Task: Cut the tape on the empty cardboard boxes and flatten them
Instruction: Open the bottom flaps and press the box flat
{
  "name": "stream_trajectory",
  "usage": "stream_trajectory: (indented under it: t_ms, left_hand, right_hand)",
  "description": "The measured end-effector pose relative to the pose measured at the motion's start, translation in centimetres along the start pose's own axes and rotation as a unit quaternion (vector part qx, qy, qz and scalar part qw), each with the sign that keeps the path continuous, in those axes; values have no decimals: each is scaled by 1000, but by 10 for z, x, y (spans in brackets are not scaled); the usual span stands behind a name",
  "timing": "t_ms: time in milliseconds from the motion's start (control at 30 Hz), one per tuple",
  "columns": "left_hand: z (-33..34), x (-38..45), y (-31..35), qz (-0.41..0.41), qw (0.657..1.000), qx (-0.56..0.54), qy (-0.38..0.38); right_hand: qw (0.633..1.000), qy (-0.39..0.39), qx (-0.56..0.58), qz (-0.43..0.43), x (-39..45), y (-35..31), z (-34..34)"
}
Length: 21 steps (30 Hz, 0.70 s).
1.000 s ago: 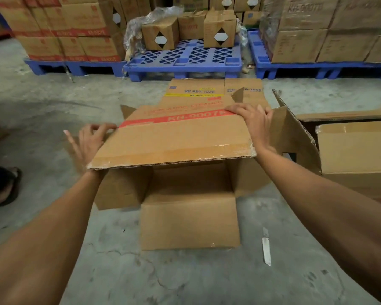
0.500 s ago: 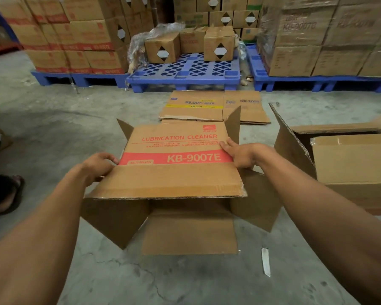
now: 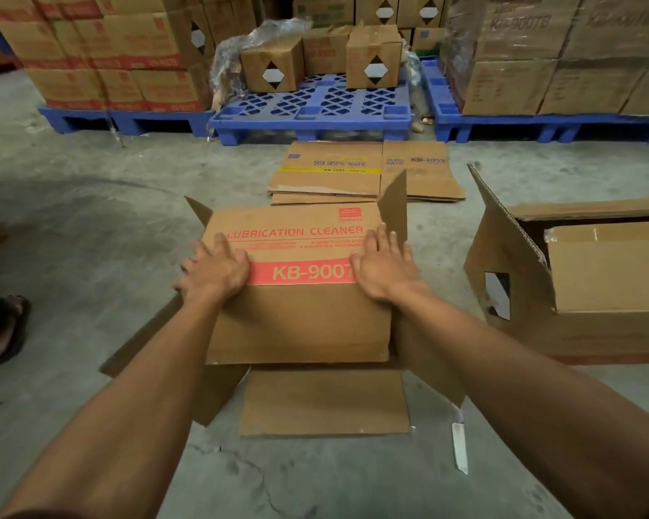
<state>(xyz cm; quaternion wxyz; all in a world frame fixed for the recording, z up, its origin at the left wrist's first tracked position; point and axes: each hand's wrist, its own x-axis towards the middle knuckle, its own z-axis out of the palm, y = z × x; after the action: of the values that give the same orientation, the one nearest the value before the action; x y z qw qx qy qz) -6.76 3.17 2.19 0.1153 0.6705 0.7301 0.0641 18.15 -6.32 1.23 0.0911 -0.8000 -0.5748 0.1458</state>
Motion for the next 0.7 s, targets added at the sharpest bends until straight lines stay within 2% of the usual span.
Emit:
stream_trajectory:
  t_ms: [167,367,467,600,633,700]
  left_hand:
    - [-2,20,-48,-35,997,29,63]
    - [15,44,-123,-82,991,43,95]
    - [49,48,-145,-92,993,40,59]
    - [111,61,-164,-88,995,45,-10]
    - [128,63,-165,-82,994,57,-40]
    - [162,60,-157,-18,986,80,-142]
  right_hand:
    - [998,-33,51,-18,7,-47,32]
    - [993,-94,76,-5,15,-111,99]
    - [987,-152,51,15,23,-115,150]
    - [966,-255,-33,-19,30,-93,222]
    - [962,-265,-59,-32,28,-86,237]
    - [962,-248,-93,-65,23,-75,255]
